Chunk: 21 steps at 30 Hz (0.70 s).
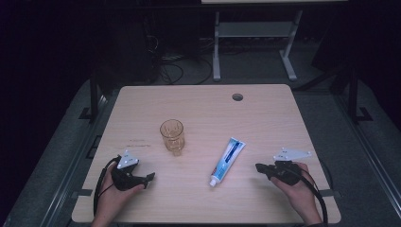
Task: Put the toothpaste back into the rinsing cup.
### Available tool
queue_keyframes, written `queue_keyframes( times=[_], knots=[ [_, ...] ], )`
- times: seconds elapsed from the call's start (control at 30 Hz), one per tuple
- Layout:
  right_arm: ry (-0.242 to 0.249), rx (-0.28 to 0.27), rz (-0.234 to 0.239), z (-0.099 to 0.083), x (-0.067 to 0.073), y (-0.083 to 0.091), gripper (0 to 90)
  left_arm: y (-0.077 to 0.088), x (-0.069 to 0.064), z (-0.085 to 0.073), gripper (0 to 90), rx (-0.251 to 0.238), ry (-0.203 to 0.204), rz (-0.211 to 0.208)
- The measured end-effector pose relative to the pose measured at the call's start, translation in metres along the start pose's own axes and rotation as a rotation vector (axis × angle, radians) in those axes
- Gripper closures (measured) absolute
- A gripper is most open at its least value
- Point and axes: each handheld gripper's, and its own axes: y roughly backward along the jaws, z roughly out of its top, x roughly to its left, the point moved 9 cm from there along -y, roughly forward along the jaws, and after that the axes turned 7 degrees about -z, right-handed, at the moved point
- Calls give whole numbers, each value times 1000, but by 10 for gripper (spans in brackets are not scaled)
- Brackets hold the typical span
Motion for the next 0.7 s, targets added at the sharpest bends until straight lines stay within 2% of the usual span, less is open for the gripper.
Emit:
queue_keyframes(
  times=[0.7],
  knots=[
    [44,-13,88,22,28,-14,898,0,0,0,131,0,0,0]
  ],
)
